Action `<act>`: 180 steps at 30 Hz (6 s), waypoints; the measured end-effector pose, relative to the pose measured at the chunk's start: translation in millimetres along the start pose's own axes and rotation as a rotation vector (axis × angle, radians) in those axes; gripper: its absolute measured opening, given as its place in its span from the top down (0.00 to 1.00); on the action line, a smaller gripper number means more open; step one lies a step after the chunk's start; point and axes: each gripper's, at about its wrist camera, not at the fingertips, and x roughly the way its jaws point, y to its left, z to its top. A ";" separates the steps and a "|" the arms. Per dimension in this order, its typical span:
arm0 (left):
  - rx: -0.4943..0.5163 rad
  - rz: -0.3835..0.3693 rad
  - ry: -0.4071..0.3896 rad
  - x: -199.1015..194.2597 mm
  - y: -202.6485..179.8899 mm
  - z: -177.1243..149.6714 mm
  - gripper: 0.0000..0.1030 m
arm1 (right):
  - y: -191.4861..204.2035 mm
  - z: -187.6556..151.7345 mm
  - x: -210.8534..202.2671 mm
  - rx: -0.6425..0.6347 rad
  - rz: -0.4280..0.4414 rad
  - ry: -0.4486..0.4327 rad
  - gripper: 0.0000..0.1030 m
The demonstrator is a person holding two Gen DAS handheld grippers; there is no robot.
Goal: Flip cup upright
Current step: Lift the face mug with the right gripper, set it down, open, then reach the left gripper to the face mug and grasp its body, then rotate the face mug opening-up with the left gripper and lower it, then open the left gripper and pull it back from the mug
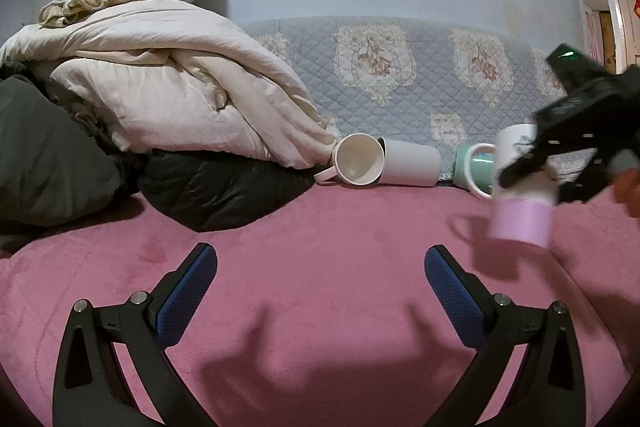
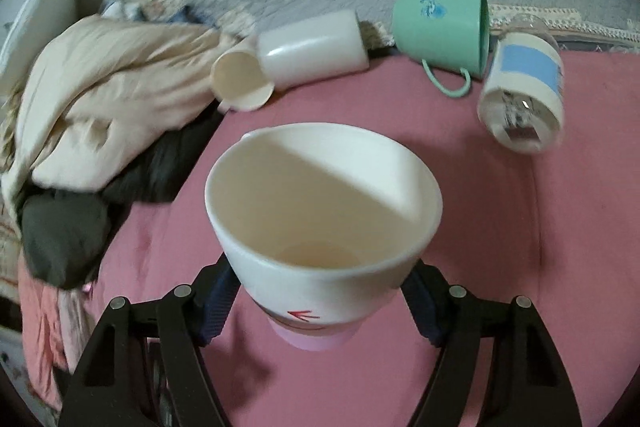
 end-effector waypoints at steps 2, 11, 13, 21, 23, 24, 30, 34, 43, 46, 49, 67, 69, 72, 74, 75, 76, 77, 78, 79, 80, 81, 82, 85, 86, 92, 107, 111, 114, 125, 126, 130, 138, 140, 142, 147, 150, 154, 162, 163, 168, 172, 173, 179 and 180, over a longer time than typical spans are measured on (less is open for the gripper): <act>-0.004 -0.001 -0.005 -0.8 1.0 -0.2 0.00 | 3.9 -13.3 -6.0 -0.037 -0.004 0.036 0.26; 0.004 -0.016 -0.040 -7.9 -1.1 -0.1 0.00 | 12.2 -61.1 16.4 -0.094 -0.012 0.183 0.26; -0.001 -0.017 -0.046 -8.4 -0.4 -0.1 0.00 | 12.3 -62.0 21.1 -0.093 -0.014 0.154 0.26; -0.017 -0.020 -0.046 -8.2 2.1 -0.4 0.00 | 23.7 -54.9 33.0 -0.092 -0.015 0.022 0.26; -0.013 -0.020 -0.043 -8.1 1.6 -0.6 0.00 | 23.8 -55.9 32.6 -0.093 -0.030 -0.004 0.26; -0.010 -0.019 -0.042 -7.7 1.0 -0.5 0.00 | 23.3 -58.6 30.6 -0.092 -0.021 -0.029 0.26; -0.005 -0.017 -0.039 -7.2 0.7 -0.6 0.00 | 17.7 -69.2 15.1 -0.072 -0.036 -0.167 0.19; -0.003 -0.016 -0.036 -7.2 0.8 -0.7 0.00 | 9.4 -70.9 3.7 -0.042 -0.015 -0.209 0.19; 0.007 -0.022 -0.033 -7.0 -0.1 0.1 0.00 | -14.1 -107.4 -48.4 -0.104 -0.228 -0.607 0.18; 0.019 -0.015 -0.034 -7.4 -3.0 -0.3 0.00 | -10.8 -126.4 -48.1 -0.236 -0.352 -0.716 0.18; 0.019 -0.013 -0.039 -8.0 -3.2 -0.3 0.00 | -18.2 -147.2 -46.0 -0.322 -0.426 -0.833 0.15; 0.195 0.093 -0.017 -20.5 -52.6 22.9 0.00 | -71.7 -147.8 -38.6 -0.102 -0.298 -0.823 0.00; 0.172 0.030 0.030 -15.3 -62.4 42.5 0.00 | -74.1 -148.2 -39.7 -0.092 -0.289 -0.828 0.00; 0.136 -0.146 0.130 4.1 -74.1 68.1 0.00 | -74.3 -149.0 -39.4 -0.090 -0.294 -0.826 0.00; 0.120 -0.190 0.227 24.2 -83.1 83.0 0.00 | -73.6 -148.9 -39.6 -0.091 -0.295 -0.827 0.00; 0.105 -0.222 0.300 38.3 -86.6 91.2 0.00 | -73.7 -148.9 -39.5 -0.092 -0.296 -0.828 0.00; 0.079 -0.257 0.350 48.8 -88.8 97.4 0.00 | -73.8 -148.6 -39.5 -0.090 -0.294 -0.826 0.00; 0.047 -0.297 0.398 58.8 -90.9 102.7 0.01 | -74.3 -148.0 -38.5 -0.086 -0.296 -0.823 0.00; 0.029 -0.329 0.443 68.1 -93.7 107.0 0.03 | -74.2 -147.3 -37.8 -0.084 -0.297 -0.817 0.00; 0.020 -0.347 0.479 75.7 -97.3 109.4 0.03 | -75.0 -145.1 -35.4 -0.083 -0.290 -0.801 0.00; 0.018 -0.355 0.519 84.9 -101.8 110.7 0.04 | -76.0 -143.3 -33.6 -0.079 -0.286 -0.788 0.00; 0.023 -0.359 0.565 93.8 -107.4 110.1 0.04 | -77.6 -141.7 -31.7 -0.071 -0.287 -0.776 0.00; 0.030 -0.367 0.612 102.9 -112.4 107.6 0.04 | -79.8 -141.2 -31.6 -0.063 -0.283 -0.774 0.00; 0.047 -0.403 0.782 129.2 -128.7 89.7 0.17 | -86.9 -142.8 -34.8 -0.034 -0.266 -0.787 0.00; 0.054 -0.388 0.824 136.4 -132.1 83.8 0.20 | -89.2 -142.9 -35.1 -0.023 -0.263 -0.787 0.00; 0.075 -0.391 0.881 154.8 -145.4 65.0 0.20 | -91.6 -139.6 -32.5 -0.016 -0.263 -0.770 0.00; 0.071 -0.333 0.551 93.1 -124.4 90.6 0.24 | -87.6 -138.5 -27.7 -0.043 -0.274 -0.749 0.00; 0.102 -0.271 0.440 68.0 -117.9 93.9 0.24 | -86.3 -138.2 -27.2 -0.042 -0.276 -0.751 0.00; 0.155 -0.249 0.367 55.2 -120.0 93.3 0.24 | -86.0 -138.6 -27.2 -0.042 -0.277 -0.751 0.00; 0.219 -0.238 0.225 44.0 -124.7 59.5 0.24 | -85.1 -138.6 -26.6 -0.042 -0.279 -0.750 0.00; 0.214 -0.235 0.215 46.3 -123.5 54.7 0.24 | -84.9 -138.8 -26.4 -0.044 -0.282 -0.751 0.00; 0.195 -0.239 0.209 51.6 -120.9 42.3 0.24 | -83.1 -138.7 -23.9 -0.057 -0.293 -0.750 0.00; 0.223 -0.215 0.092 37.2 -120.8 38.7 0.17 | -82.7 -138.7 -24.2 -0.062 -0.298 -0.749 0.00; 0.222 -0.184 0.063 33.1 -119.3 40.4 0.10 | -82.4 -138.5 -24.2 -0.062 -0.298 -0.749 0.00; 0.203 -0.210 0.050 29.1 -115.3 44.1 0.10 | -82.3 -138.5 -24.2 -0.063 -0.298 -0.750 0.00; 0.210 -0.197 -0.048 5.1 -101.0 49.9 0.06 | -81.1 -139.9 -27.1 -0.077 -0.304 -0.762 0.00; 0.146 -0.158 -0.185 -18.7 -72.1 51.9 0.00 | -79.3 -141.3 -29.0 -0.091 -0.307 -0.772 0.00; 0.042 -0.173 -0.231 -28.6 -33.7 55.4 0.00 | -72.4 -143.6 -30.9 -0.120 -0.314 -0.790 0.00; 0.090 -0.117 -0.260 -33.9 -15.4 24.3 0.00 | -51.8 -152.7 -34.5 -0.216 -0.334 -0.840 0.00; 0.100 -0.124 -0.255 -31.7 -16.6 20.4 0.00 | -50.1 -153.5 -34.9 -0.221 -0.334 -0.845 0.00; 0.120 -0.144 -0.193 -15.0 -20.7 10.1 0.00 | -44.2 -156.0 -35.9 -0.249 -0.342 -0.859 0.00; 0.105 -0.153 -0.178 -13.1 -19.6 6.8 0.00 | -39.8 -157.6 -36.9 -0.266 -0.342 -0.867 0.00; 0.111 -0.143 -0.183 -14.4 -21.1 6.0 0.00 | -39.1 -158.8 -38.4 -0.270 -0.333 -0.874 0.00; 0.112 -0.125 -0.186 -14.5 -21.2 5.2 0.00 | -36.4 -164.9 -45.4 -0.260 -0.255 -0.910 0.00; 0.104 -0.124 -0.186 -14.3 -19.7 5.6 0.00 | -35.6 -163.4 -42.9 -0.262 -0.268 -0.899 0.00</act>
